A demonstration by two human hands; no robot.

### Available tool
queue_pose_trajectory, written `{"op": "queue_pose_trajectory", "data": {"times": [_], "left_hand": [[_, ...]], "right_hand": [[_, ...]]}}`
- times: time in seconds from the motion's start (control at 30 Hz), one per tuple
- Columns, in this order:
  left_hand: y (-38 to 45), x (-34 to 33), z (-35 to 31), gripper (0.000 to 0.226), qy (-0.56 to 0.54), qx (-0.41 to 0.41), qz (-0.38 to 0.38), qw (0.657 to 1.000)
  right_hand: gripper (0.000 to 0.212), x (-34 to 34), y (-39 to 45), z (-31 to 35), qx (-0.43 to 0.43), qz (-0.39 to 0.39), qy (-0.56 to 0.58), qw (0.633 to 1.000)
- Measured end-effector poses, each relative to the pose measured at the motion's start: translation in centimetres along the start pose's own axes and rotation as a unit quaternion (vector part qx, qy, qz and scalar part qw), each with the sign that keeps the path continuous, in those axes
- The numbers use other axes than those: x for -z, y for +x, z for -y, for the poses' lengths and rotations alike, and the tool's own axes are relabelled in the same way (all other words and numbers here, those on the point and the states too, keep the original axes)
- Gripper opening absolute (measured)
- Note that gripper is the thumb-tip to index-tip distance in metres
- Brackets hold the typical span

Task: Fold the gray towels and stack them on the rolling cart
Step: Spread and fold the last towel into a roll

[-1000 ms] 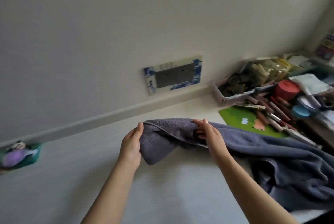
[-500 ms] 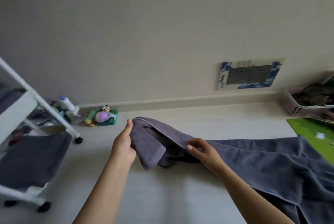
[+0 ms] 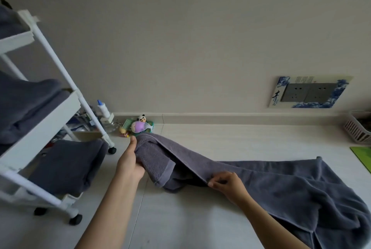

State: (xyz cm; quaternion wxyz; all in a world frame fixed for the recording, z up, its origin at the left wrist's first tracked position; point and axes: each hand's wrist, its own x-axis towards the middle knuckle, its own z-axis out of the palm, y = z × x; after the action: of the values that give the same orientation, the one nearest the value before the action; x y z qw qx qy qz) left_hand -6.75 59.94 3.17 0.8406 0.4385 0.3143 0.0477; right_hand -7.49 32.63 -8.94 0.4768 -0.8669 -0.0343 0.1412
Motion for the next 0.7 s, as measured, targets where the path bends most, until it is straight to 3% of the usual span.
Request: {"op": "queue_pose_trajectory", "data": {"times": [0.07, 0.17, 0.27, 0.33, 0.37, 0.53, 0.7], "left_hand": [[0.6, 0.4, -0.5, 0.037, -0.001, -0.001, 0.0, 1.0], [0.8, 0.8, -1.3, 0.035, 0.004, -0.002, -0.003, 1.0], [1.0, 1.2, -1.9, 0.035, 0.006, 0.003, 0.005, 1.0], [1.1, 1.3, -2.2, 0.035, 0.003, 0.01, 0.007, 1.0], [1.1, 1.4, -2.3, 0.034, 0.001, 0.013, 0.006, 1.0], [1.4, 2.5, -3.0, 0.035, 0.032, 0.008, 0.009, 0.999], [1.3, 4.8, -4.3, 0.027, 0.178, -0.044, 0.042, 0.982]], "right_hand": [[0.02, -0.3, 0.6, 0.9, -0.003, -0.015, 0.001, 1.0], [0.012, 0.0, 1.1, 1.9, 0.007, -0.003, -0.005, 1.0], [0.041, -0.5, 1.7, 1.3, 0.043, 0.036, -0.083, 0.995], [0.022, -1.1, 2.0, 1.6, 0.048, 0.033, -0.122, 0.991], [0.015, -1.4, 1.9, 2.0, 0.045, 0.019, -0.113, 0.992], [0.026, 0.2, 1.9, 2.7, -0.006, -0.014, 0.03, 0.999], [0.025, 7.3, 0.3, 4.3, 0.04, -0.03, 0.094, 0.994]]}}
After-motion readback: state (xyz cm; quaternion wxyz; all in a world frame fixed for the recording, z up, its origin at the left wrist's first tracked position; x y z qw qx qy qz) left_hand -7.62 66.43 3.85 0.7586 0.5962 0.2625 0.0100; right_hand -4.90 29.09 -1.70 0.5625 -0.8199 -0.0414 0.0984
